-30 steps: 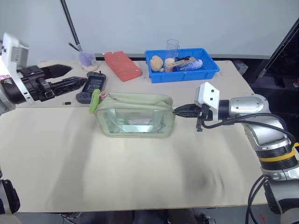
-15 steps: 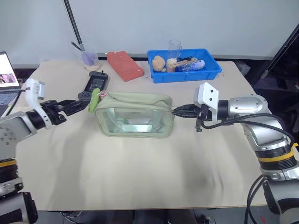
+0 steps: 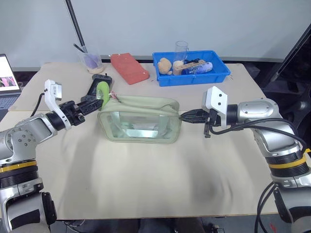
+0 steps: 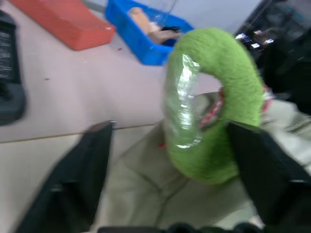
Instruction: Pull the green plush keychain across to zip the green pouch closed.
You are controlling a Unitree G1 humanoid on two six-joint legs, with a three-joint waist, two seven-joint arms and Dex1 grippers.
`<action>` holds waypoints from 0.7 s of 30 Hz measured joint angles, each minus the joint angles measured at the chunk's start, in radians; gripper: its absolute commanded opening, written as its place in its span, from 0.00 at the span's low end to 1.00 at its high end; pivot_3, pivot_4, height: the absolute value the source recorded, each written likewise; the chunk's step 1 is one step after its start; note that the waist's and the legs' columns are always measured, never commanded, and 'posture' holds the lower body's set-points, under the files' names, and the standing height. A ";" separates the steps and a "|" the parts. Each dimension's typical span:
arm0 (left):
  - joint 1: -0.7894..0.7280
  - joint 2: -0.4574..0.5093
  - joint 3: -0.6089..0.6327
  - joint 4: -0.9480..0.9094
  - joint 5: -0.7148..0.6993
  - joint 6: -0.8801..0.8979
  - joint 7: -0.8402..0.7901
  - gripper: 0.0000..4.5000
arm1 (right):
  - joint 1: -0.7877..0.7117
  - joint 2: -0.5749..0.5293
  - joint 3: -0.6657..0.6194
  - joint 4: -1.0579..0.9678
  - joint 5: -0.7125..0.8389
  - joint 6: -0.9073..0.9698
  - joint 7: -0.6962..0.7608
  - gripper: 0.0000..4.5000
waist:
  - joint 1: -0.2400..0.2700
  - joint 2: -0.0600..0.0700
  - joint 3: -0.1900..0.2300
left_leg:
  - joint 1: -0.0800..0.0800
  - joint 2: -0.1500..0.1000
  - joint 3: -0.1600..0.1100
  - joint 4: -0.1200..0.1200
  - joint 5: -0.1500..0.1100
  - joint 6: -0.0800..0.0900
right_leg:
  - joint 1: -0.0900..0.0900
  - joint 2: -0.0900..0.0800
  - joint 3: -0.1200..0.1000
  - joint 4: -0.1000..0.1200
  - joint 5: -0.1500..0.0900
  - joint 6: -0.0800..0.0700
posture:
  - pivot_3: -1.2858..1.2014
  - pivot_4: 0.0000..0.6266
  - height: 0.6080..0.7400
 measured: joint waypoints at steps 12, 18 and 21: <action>0.000 0.009 0.041 -0.004 -0.045 -0.007 0.004 0.02 | 0.003 -0.003 0.000 -0.002 0.000 0.000 -0.004 0.00 | -0.001 0.000 0.000 | 0.000 0.000 0.000 0.000 0.000 0.000 | 0.000 0.000 0.000 0.000 0.000 0.000 | 0.52 0.24 1.00; -0.069 0.080 0.060 -0.081 -0.112 -0.003 -0.049 0.02 | 0.003 -0.003 -0.002 -0.002 0.000 0.000 -0.010 0.00 | 0.002 -0.001 0.001 | 0.000 0.000 0.000 0.000 0.000 0.000 | 0.001 -0.001 0.000 -0.002 0.000 0.000 | 0.52 0.24 1.00; -0.100 0.103 -0.034 -0.166 -0.100 -0.006 -0.079 0.02 | 0.003 -0.003 -0.002 0.000 -0.001 0.000 -0.010 0.00 | 0.001 -0.001 0.001 | 0.000 -0.001 0.000 0.000 0.000 0.000 | 0.001 -0.001 0.000 -0.002 0.000 0.001 | 0.52 0.24 1.00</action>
